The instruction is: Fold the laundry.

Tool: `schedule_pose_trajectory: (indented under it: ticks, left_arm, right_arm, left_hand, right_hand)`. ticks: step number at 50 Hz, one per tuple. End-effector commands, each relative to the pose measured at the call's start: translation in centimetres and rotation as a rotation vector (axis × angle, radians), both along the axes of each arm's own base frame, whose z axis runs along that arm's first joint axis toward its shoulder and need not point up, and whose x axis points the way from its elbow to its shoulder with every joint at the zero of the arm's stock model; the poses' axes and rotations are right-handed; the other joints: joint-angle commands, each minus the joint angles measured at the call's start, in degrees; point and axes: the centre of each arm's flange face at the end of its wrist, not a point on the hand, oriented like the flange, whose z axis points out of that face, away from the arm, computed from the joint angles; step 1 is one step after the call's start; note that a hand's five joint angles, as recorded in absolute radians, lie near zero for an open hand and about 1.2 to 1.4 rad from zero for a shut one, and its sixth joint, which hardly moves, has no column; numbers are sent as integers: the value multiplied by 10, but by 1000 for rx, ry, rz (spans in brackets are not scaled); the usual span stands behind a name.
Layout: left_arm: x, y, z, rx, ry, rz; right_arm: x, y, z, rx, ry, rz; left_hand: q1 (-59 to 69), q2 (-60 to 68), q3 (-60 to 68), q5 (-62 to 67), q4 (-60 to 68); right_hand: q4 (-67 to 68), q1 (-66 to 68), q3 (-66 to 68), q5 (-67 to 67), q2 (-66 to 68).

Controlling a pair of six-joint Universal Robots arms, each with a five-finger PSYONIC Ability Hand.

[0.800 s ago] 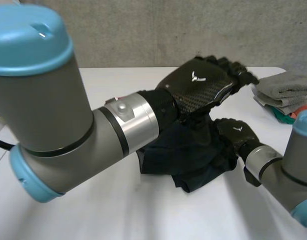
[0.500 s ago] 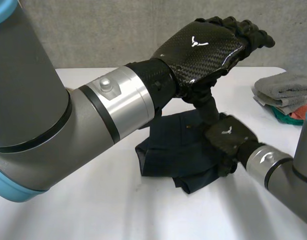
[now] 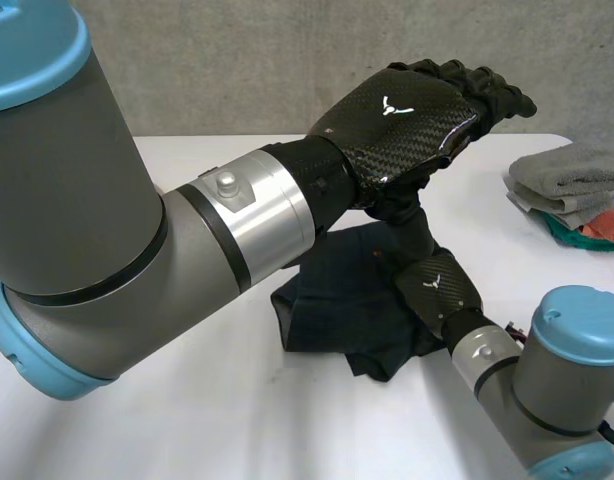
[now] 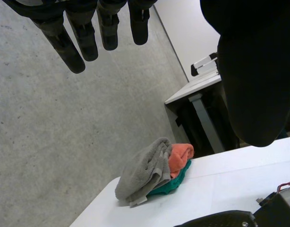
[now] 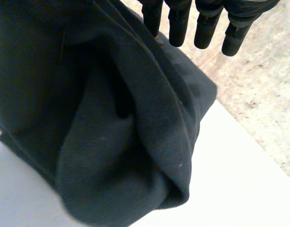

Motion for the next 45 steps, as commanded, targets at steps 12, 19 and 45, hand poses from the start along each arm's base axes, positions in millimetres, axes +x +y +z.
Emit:
schedule_pose_trajectory:
  ticks: [12,19,45]
  left_arm:
    - [5,-4,4,-8,6,18]
    - [12,-1,31,-61,63,28]
    - [10,-9,18,-13,50,59]
  right_arm:
    - [19,-60,51,-267,-186,-110]
    - [9,-112,123,-440,-345,-173]
    - [-269,-318,17,-119,-493,-548]
  left_hand:
    - [-10,-15,-17,-29,-19]
    - [-10,-15,-17,-29,-19]
    - [-10,-15,-17,-29,-19]
  right_hand:
    - [683,671,681,673,680]
    - [683,671,681,673,680]
    - [683,671,681,673,680]
